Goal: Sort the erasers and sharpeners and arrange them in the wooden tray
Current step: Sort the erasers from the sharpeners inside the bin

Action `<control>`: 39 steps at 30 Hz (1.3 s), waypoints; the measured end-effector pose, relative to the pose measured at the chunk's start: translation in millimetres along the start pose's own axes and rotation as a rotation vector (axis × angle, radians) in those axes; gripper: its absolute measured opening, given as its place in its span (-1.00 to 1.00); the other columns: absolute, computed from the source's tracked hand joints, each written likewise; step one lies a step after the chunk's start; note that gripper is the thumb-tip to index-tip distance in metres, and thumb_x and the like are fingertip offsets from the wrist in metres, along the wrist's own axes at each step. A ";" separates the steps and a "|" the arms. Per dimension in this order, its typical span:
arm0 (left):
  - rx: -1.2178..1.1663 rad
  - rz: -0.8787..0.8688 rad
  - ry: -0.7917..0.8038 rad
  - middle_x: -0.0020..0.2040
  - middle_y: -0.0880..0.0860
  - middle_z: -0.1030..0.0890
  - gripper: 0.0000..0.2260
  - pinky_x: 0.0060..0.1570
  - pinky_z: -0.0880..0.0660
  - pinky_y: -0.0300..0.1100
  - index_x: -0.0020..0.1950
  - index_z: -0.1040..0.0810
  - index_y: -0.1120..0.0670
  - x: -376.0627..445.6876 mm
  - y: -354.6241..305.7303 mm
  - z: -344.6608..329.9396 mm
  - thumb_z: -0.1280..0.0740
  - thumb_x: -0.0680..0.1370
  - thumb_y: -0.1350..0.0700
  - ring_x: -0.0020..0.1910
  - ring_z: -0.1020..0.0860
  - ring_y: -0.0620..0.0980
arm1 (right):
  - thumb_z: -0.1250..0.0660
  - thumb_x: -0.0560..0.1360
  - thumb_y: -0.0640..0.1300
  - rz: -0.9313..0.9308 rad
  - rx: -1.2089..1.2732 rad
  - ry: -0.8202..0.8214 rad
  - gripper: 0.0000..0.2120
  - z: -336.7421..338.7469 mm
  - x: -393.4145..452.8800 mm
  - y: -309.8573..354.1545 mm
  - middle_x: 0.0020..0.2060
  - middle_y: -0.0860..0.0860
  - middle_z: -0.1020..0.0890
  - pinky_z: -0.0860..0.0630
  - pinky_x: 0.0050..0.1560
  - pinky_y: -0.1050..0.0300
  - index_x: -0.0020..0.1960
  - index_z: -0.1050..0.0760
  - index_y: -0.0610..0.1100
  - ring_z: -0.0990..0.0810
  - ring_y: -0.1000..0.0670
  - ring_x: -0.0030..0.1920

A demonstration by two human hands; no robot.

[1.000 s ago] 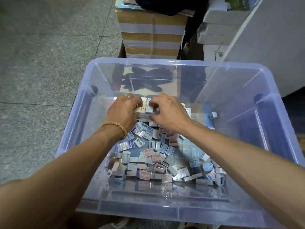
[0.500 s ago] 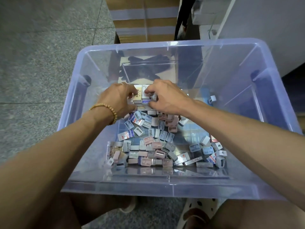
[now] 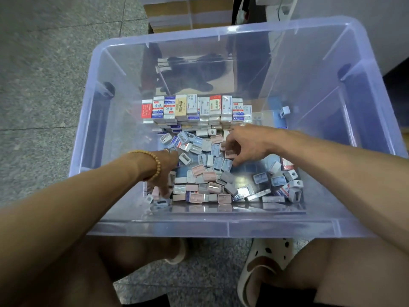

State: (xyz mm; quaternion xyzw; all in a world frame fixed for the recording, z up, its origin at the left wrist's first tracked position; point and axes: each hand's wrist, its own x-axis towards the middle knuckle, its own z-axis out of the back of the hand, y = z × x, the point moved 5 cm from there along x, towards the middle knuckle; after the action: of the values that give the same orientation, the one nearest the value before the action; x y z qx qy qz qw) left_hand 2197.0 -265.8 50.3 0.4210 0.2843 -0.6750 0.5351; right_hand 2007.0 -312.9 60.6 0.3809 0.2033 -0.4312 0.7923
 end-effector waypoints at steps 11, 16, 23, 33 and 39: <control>0.008 -0.066 0.119 0.20 0.04 -0.55 -0.16 0.02 -0.60 0.06 0.41 -0.32 0.04 12.3 1.1 -16.7 -0.65 0.23 0.11 0.00 -0.64 0.15 | -0.54 0.43 -0.11 0.019 0.160 0.171 -0.38 -38.3 8.3 3.9 -0.08 0.15 -0.50 -0.47 0.12 0.12 0.43 -0.42 -0.09 -0.53 -0.01 0.07; 0.080 -0.062 0.131 0.37 0.09 -0.47 -0.02 0.22 -0.50 0.03 0.54 -0.16 0.05 14.7 0.9 -13.2 -0.64 0.25 0.05 0.22 -0.55 0.15 | -0.53 0.44 -0.22 -0.002 0.215 0.237 -0.57 -46.8 13.1 3.8 -0.04 0.06 -0.60 -0.56 0.05 0.08 0.27 -0.51 -0.11 -0.59 -0.03 0.01; 0.042 -0.116 0.110 0.01 -0.03 -0.58 -0.45 0.11 -0.53 -0.06 0.26 -0.52 0.06 22.4 1.7 -9.2 -0.59 0.33 0.01 0.01 -0.56 0.02 | -0.54 0.38 -0.29 -0.158 0.095 0.421 -0.74 -53.9 0.9 -19.9 0.07 -0.16 -0.69 -0.53 0.26 -0.27 0.01 -0.61 -0.07 -0.63 -0.27 0.17; -0.046 -0.111 0.071 0.27 0.06 -0.51 -0.33 0.21 -0.49 -0.08 0.44 -0.37 0.11 17.3 -2.7 -8.2 -0.54 0.40 0.02 0.17 -0.53 0.06 | -0.54 0.39 -0.27 -0.142 -0.150 0.557 -0.51 -64.1 -16.2 -3.9 0.03 0.00 -0.52 -0.52 -0.02 0.08 0.20 -0.39 -0.09 -0.53 -0.09 0.10; -0.272 -0.217 0.043 -0.17 -0.03 -0.58 -0.70 -0.08 -0.54 -0.13 -0.03 -0.47 0.08 16.7 -13.6 -2.9 -0.54 0.40 0.07 -0.18 -0.55 0.01 | -0.56 0.37 -0.26 -0.127 -0.233 0.553 -0.48 -63.3 -18.3 -2.3 0.12 -0.09 -0.52 -0.56 0.14 -0.05 0.19 -0.35 -0.09 -0.56 -0.19 0.19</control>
State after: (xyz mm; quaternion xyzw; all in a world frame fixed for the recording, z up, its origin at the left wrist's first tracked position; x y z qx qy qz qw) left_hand 2183.4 -267.7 33.4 0.3259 0.4282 -0.6749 0.5050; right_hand 1995.5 -254.7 31.9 0.3770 0.4826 -0.3337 0.7167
